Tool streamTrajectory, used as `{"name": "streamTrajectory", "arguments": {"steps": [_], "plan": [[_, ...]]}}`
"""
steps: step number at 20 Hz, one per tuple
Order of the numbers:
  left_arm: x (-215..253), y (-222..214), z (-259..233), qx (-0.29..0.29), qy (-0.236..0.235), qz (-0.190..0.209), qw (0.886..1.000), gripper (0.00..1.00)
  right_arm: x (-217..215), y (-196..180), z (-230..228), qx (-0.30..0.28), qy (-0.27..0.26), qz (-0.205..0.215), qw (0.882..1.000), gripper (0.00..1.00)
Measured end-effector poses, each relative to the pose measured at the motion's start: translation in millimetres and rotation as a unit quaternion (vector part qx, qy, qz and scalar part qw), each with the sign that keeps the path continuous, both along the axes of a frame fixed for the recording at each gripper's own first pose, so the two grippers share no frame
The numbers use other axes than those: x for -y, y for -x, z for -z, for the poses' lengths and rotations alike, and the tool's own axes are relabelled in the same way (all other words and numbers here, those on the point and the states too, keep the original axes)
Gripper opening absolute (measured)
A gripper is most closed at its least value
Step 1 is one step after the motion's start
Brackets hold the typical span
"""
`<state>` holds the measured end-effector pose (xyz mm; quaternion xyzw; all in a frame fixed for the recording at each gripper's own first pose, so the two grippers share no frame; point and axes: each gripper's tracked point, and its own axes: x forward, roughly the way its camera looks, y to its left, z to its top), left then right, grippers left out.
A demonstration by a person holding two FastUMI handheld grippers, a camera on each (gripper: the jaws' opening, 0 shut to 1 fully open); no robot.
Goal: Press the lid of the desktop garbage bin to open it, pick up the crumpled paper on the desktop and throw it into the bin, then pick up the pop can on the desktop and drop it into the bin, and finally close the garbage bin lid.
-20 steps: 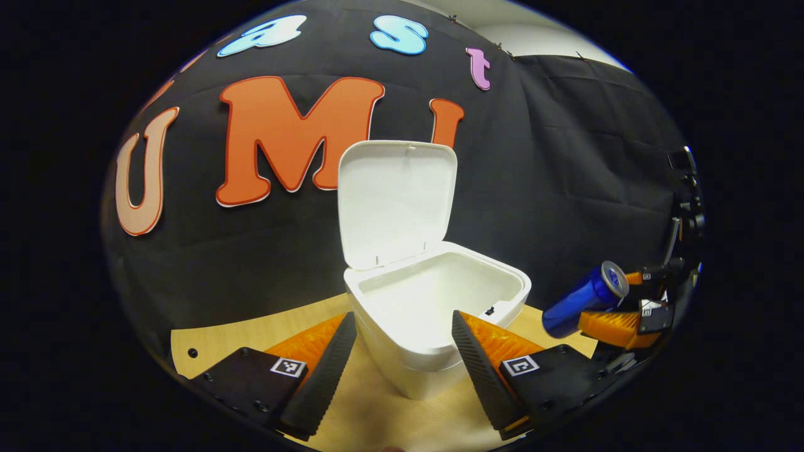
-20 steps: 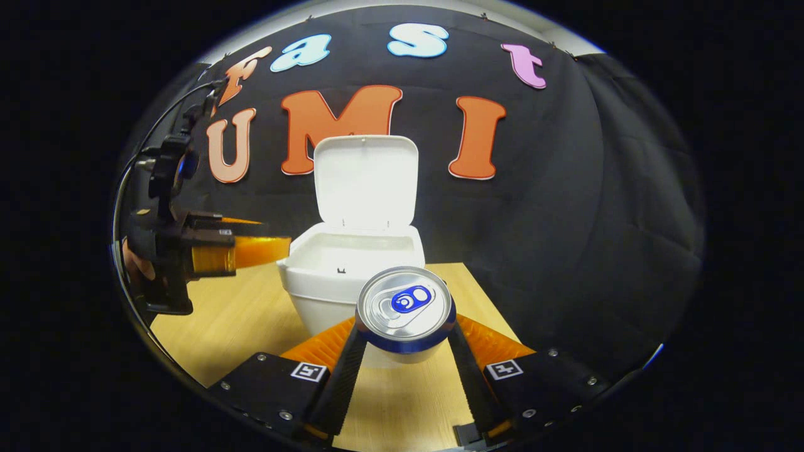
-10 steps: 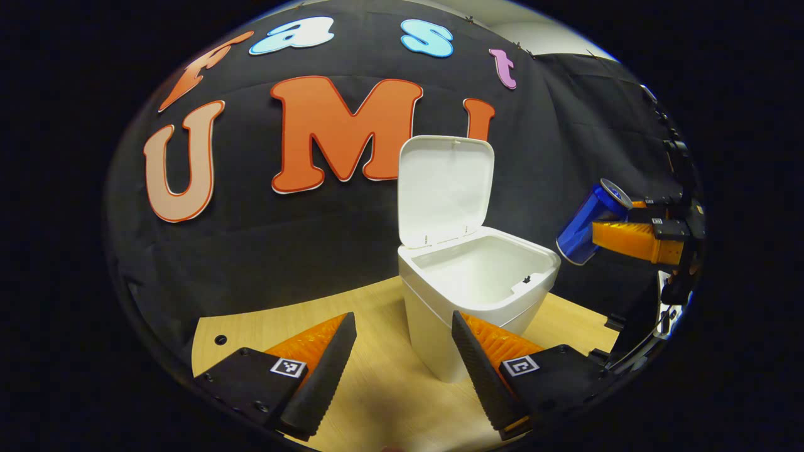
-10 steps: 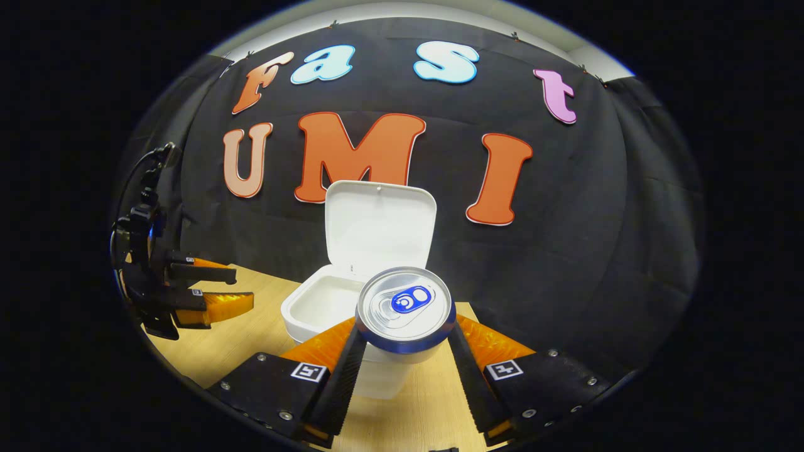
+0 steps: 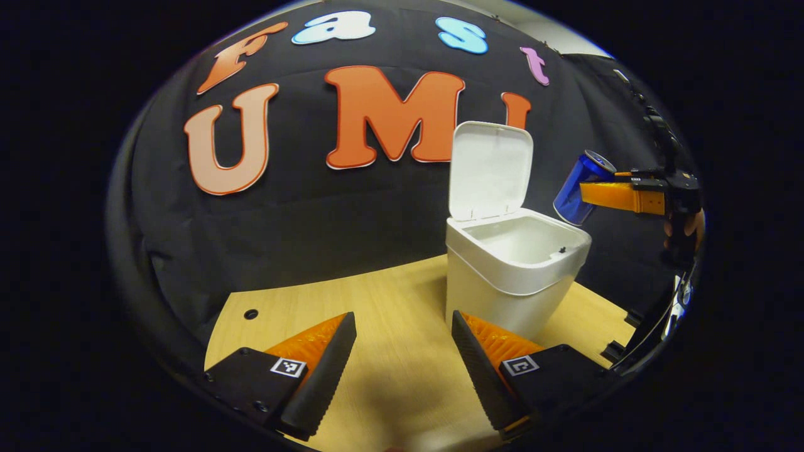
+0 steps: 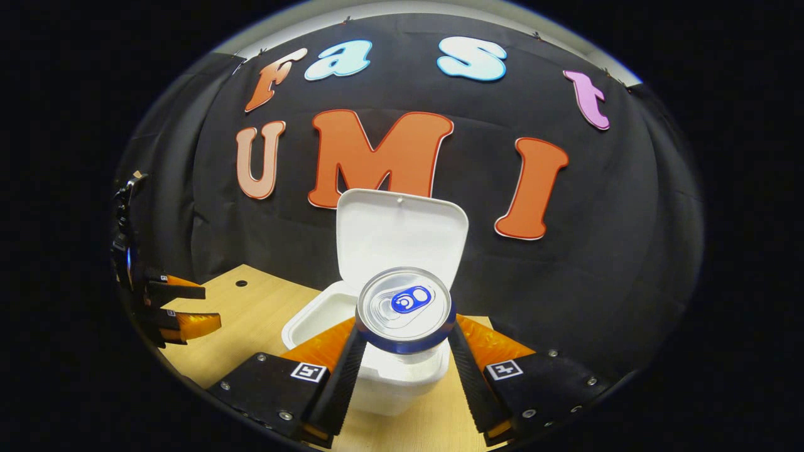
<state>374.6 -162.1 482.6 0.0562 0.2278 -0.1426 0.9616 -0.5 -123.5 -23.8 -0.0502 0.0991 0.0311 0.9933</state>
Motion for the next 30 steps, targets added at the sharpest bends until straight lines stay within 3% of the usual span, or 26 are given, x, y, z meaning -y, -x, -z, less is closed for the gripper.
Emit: {"name": "streamTrajectory", "arguments": {"steps": [6,14,20,22,27,28,30], "plan": [[-38.1,10.1,-2.1,0.0,-0.005,-0.06,0.998,0.98,-29.9,-27.9,4.3,-0.008,-0.001,-0.045,0.999,0.77],[-65.4,24.0,-1.4,-0.002,-0.01,-0.103,0.995,0.98,-57.2,-37.8,32.5,-0.048,-0.007,-0.078,0.996,0.77],[-83.4,39.7,2.2,-0.004,-0.019,-0.123,0.992,1.0,-71.8,-35.0,54.2,-0.077,-0.009,-0.086,0.993,0.77],[-86.2,45.7,2.6,-0.005,-0.02,-0.127,0.992,0.95,-73.6,-32.6,59.3,-0.085,-0.009,-0.086,0.993,0.78],[-95.0,54.9,2.2,-0.009,-0.014,-0.142,0.99,0.98,-75.3,-28.7,72.9,-0.104,-0.002,-0.08,0.991,0.79],[-98.6,55.4,2.5,-0.011,-0.013,-0.145,0.989,0.94,-73.9,-28.1,71.9,-0.104,-0.003,-0.076,0.992,0.79],[-105.0,58.1,1.4,-0.01,-0.018,-0.155,0.988,0.98,-75.4,-27.6,72.5,-0.106,-0.012,-0.073,0.992,0.79]]}}
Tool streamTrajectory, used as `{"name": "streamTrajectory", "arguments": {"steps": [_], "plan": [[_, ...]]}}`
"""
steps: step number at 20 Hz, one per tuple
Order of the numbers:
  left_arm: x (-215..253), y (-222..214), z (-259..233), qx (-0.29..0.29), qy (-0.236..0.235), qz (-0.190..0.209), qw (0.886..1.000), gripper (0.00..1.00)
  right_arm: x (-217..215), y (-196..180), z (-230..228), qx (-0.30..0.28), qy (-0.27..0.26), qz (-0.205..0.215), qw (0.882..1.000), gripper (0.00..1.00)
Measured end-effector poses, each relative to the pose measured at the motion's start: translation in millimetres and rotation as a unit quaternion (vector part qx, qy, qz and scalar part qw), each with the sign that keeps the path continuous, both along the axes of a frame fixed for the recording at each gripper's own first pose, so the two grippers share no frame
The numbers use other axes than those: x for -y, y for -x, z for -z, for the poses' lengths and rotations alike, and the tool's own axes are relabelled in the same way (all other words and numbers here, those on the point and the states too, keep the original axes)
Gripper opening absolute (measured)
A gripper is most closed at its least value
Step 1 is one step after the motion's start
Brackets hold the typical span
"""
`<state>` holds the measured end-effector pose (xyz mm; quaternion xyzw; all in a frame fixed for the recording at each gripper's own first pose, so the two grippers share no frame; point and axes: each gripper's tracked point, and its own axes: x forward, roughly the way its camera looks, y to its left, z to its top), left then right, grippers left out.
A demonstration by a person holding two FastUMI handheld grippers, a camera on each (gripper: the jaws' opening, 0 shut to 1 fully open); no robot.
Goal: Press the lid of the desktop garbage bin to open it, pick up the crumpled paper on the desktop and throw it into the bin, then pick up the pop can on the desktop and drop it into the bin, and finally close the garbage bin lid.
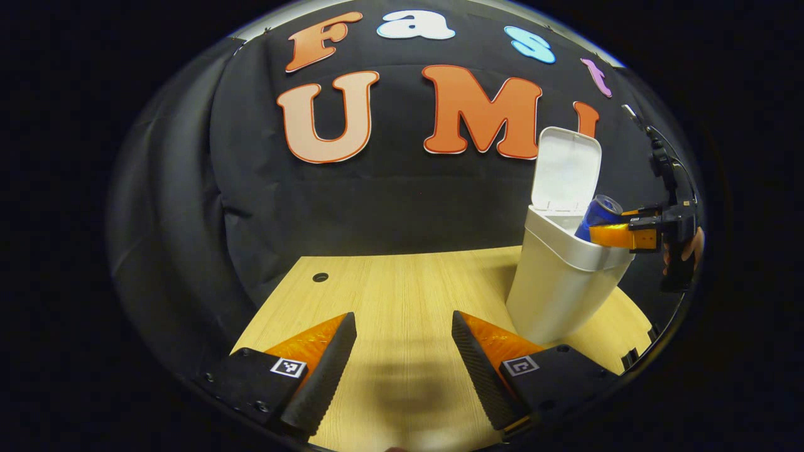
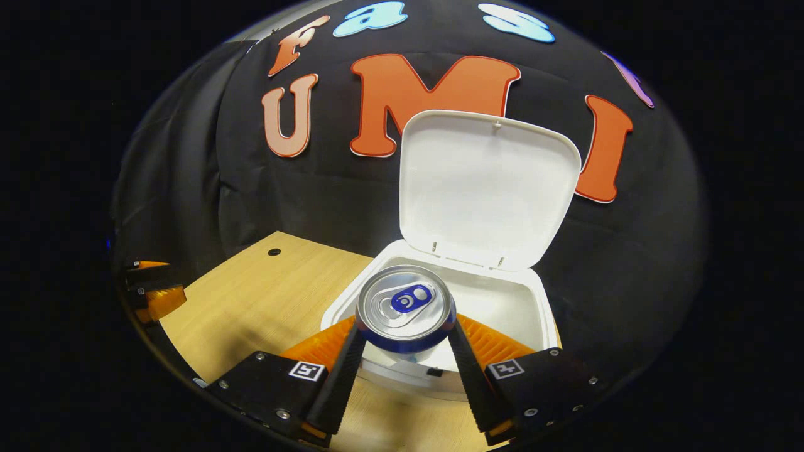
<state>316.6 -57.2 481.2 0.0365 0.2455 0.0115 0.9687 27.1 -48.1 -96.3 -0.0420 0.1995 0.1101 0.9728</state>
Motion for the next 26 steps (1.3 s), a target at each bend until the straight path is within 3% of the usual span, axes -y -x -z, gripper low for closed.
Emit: {"name": "streamTrajectory", "arguments": {"steps": [8,11,14,15,21,26], "plan": [[-9.9,6.8,-0.8,-0.001,0.003,-0.015,1.0,0.94,0.0,0.5,1.1,-0.007,-0.002,0.011,1.0,0.8],[-11.4,5.8,-6.1,0.006,-0.002,-0.012,1.0,0.98,-0.2,0.5,-4.2,0.0,0.001,0.011,1.0,0.81],[-10.1,4.2,-6.5,0.005,-0.003,-0.01,1.0,0.97,1.1,-1.3,-11.4,0.011,0.002,0.015,1.0,0.77],[-9.0,4.5,-7.4,0.006,-0.004,-0.009,1.0,0.97,1.7,-2.5,-15.1,0.015,0.001,0.016,1.0,0.81],[-10.6,3.3,-8.9,0.009,-0.001,-0.011,1.0,0.94,15.8,-20.2,-69.8,0.066,0.017,0.023,0.997,0.82],[-14.0,2.8,-6.7,0.011,-0.007,-0.015,1.0,0.98,28.2,-40.7,-119.1,0.11,0.032,0.032,0.993,0.83]]}}
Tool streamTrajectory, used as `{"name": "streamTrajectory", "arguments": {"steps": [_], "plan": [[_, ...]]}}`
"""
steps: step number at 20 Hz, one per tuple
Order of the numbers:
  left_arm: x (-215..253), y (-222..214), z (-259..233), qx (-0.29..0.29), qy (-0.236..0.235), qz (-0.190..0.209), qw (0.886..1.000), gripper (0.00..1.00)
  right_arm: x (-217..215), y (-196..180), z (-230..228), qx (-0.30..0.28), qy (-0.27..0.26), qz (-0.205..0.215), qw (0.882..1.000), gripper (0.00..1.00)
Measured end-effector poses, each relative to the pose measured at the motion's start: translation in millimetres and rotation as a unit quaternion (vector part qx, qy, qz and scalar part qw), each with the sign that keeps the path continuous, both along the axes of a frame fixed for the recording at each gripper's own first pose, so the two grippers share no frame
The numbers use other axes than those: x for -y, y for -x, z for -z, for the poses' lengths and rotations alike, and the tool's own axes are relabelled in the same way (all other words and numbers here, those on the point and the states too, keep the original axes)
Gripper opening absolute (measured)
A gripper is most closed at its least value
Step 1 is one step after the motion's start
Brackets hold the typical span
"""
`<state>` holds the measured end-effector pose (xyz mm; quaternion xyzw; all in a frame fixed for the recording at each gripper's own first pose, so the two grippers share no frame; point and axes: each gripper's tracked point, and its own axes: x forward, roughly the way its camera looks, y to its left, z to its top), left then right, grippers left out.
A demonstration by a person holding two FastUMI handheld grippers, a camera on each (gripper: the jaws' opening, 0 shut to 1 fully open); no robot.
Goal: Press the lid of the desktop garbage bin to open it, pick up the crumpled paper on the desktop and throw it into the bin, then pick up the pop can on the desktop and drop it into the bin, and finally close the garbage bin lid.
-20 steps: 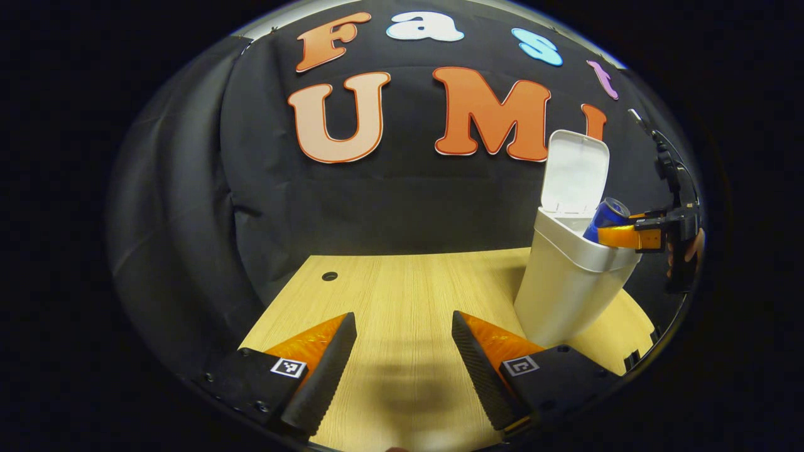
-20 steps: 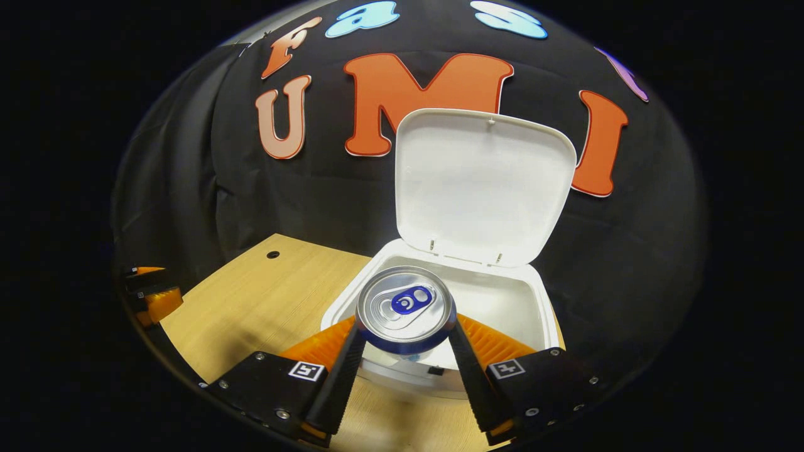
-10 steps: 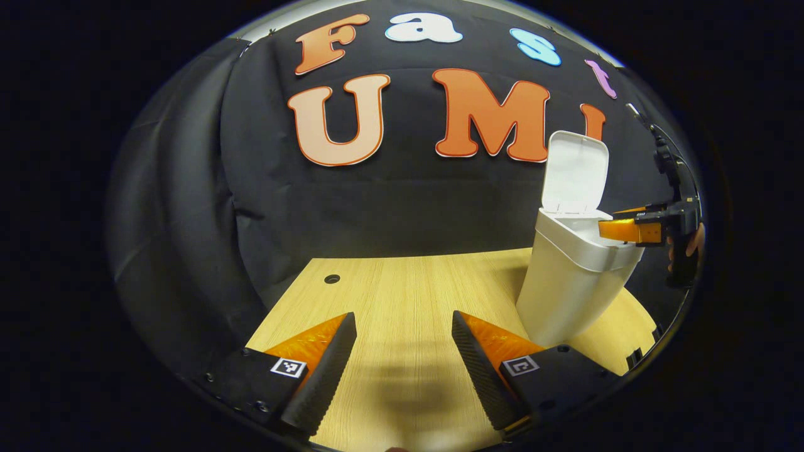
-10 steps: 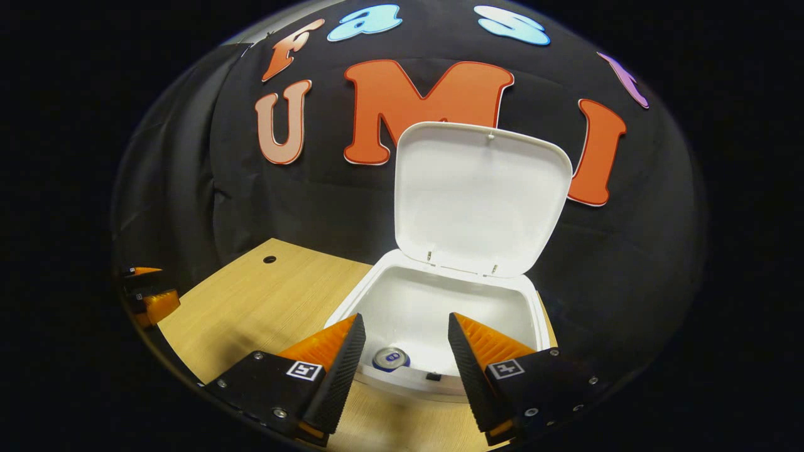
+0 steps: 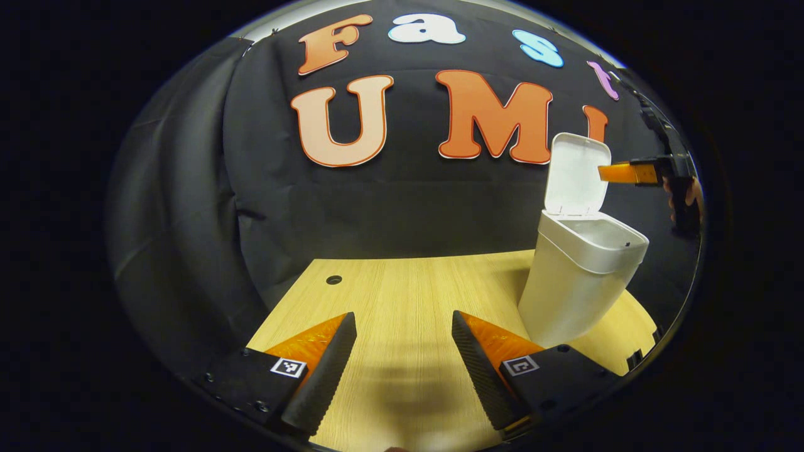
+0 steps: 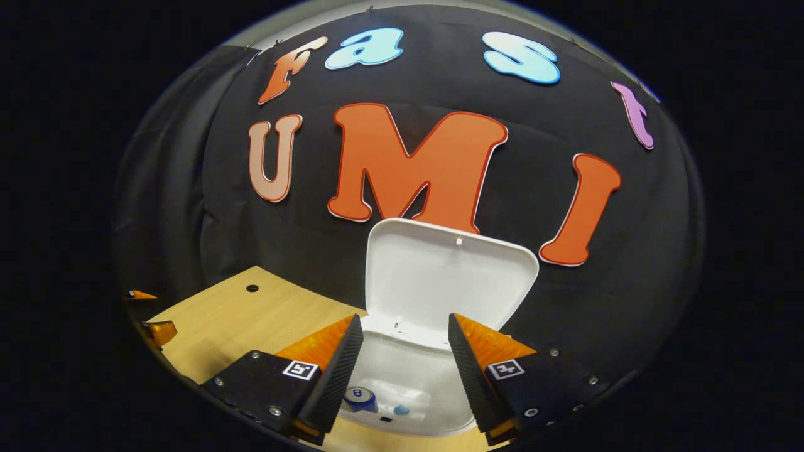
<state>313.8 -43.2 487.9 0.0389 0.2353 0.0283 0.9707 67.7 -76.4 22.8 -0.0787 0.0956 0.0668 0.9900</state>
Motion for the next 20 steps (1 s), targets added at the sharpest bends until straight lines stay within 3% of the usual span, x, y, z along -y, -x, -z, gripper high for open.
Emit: {"name": "streamTrajectory", "arguments": {"steps": [10,20], "plan": [[-13.7,0.2,3.5,0.006,-0.003,-0.029,1.0,0.98,20.6,-49.2,-76.0,0.045,0.006,0.025,0.999,0.83],[-24.5,2.4,7.1,0.009,0.004,-0.052,0.999,0.98,22.8,-78.2,-73.5,0.014,-0.032,0.04,0.999,0.83]]}}
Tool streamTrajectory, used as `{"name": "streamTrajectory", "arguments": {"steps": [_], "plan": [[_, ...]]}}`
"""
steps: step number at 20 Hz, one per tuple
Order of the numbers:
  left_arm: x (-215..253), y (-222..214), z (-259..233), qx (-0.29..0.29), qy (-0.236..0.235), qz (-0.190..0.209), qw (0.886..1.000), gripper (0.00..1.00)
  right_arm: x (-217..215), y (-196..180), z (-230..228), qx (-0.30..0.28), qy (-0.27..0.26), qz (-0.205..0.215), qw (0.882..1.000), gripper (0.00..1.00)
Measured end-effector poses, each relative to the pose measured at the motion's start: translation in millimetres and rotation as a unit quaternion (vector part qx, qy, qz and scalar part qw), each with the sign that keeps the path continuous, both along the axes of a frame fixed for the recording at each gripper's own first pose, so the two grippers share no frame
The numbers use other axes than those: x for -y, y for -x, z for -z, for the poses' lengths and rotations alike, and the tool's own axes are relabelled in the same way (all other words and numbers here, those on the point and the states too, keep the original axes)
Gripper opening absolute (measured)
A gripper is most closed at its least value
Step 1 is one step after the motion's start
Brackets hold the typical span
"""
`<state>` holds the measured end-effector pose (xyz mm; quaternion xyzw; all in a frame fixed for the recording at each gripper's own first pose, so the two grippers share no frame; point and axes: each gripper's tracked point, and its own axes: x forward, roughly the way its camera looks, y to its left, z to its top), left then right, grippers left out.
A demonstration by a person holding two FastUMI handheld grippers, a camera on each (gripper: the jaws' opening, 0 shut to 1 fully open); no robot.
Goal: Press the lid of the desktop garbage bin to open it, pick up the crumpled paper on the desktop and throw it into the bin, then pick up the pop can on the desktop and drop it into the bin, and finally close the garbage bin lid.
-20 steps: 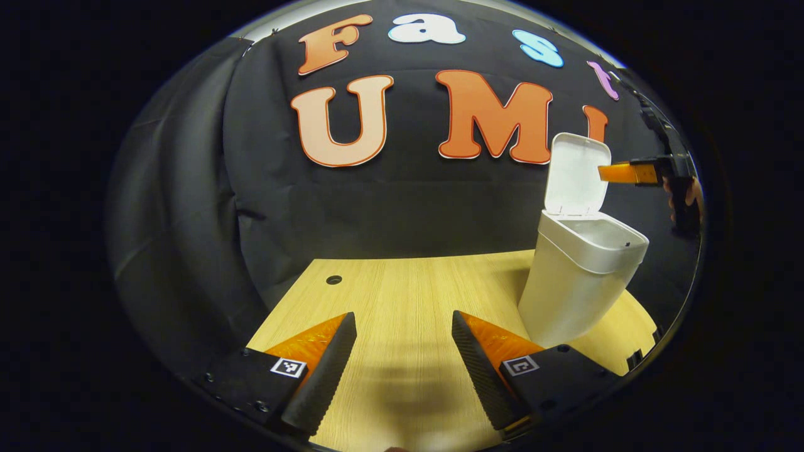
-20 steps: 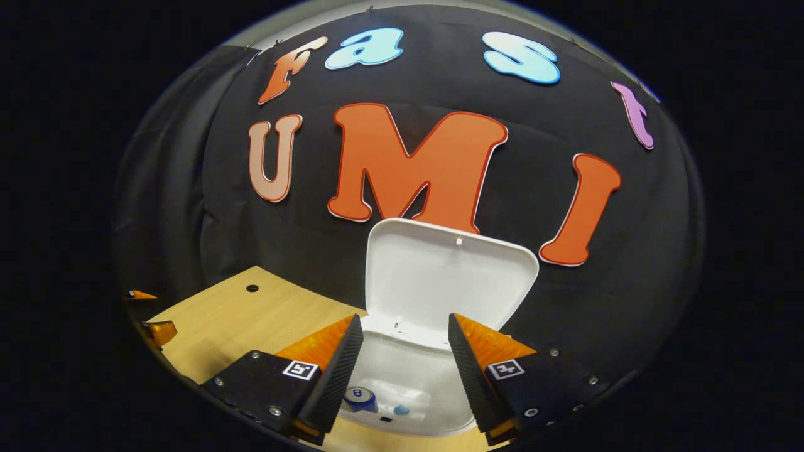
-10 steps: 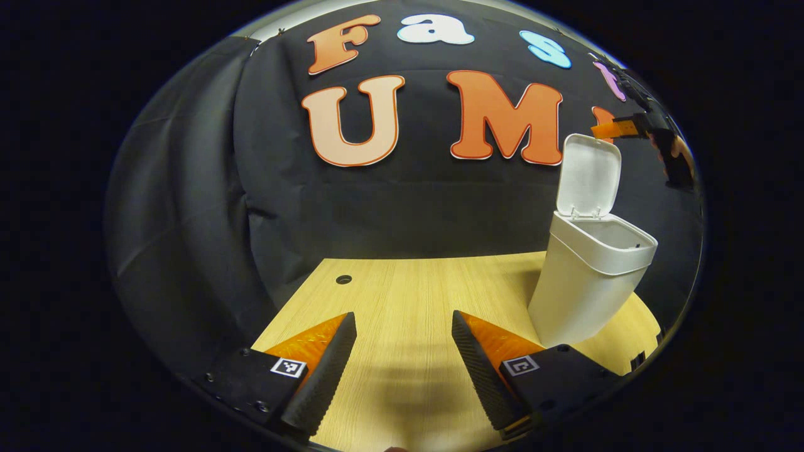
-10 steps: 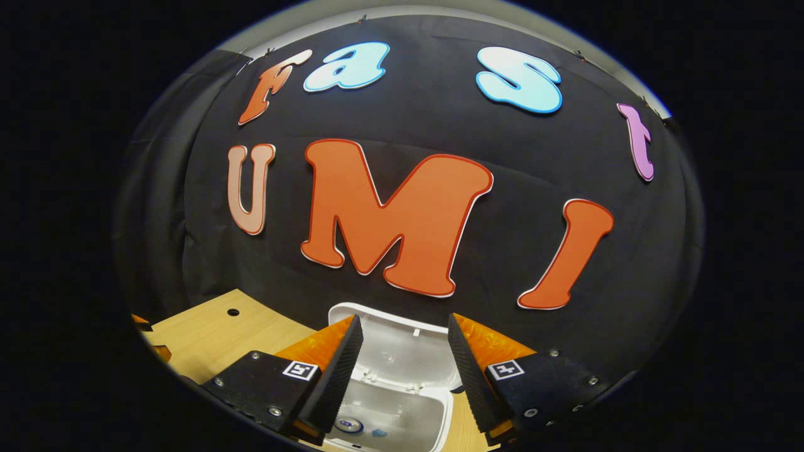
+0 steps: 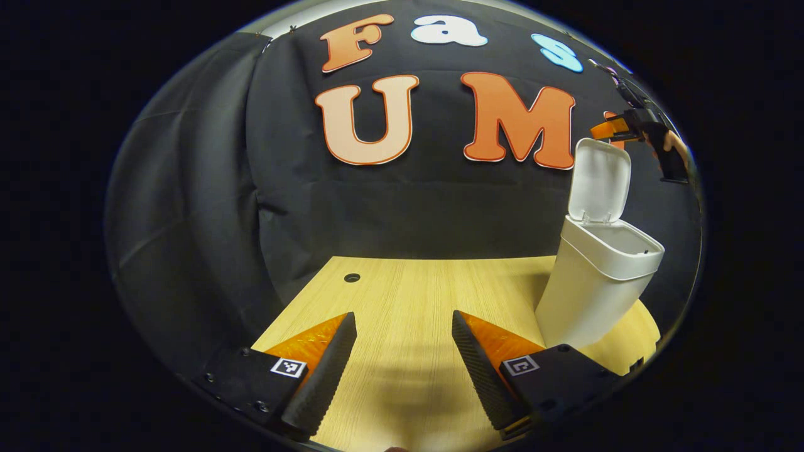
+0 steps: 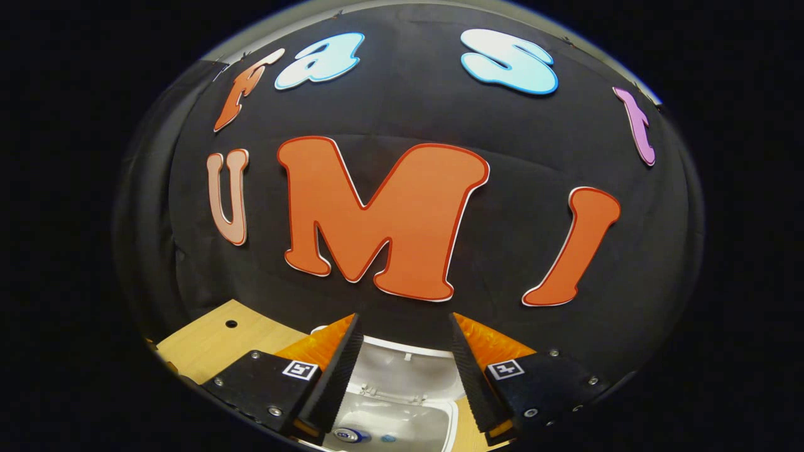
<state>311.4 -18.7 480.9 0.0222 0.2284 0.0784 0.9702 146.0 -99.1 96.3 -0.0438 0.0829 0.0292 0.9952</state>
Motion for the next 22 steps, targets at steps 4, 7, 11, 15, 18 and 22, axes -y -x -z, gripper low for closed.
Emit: {"name": "streamTrajectory", "arguments": {"steps": [4,7,11,15,18,22], "plan": [[3.9,-3.2,2.0,-0.003,0.004,0.007,1.0,0.98,-1.0,14.7,3.3,-0.001,-0.013,-0.005,1.0,0.82],[7.2,-6.5,2.5,-0.004,0.003,0.016,1.0,0.98,-2.8,29.3,10.6,-0.01,-0.028,-0.008,1.0,0.82],[11.6,-7.4,4.0,-0.006,0.007,0.027,1.0,0.98,-4.1,48.2,21.4,-0.018,-0.072,-0.015,0.997,0.82],[8.2,-6.6,7.0,-0.011,0.011,0.026,1.0,0.98,-4.3,60.7,33.8,-0.031,-0.093,-0.012,0.995,0.81],[6.4,-3.8,8.9,-0.014,0.013,0.023,1.0,0.98,-7.0,72.9,45.6,-0.043,-0.093,-0.013,0.995,0.81],[5.5,-1.5,8.8,-0.016,0.012,0.024,1.0,0.98,-8.4,84.2,76.8,-0.081,-0.097,-0.009,0.992,0.81]]}}
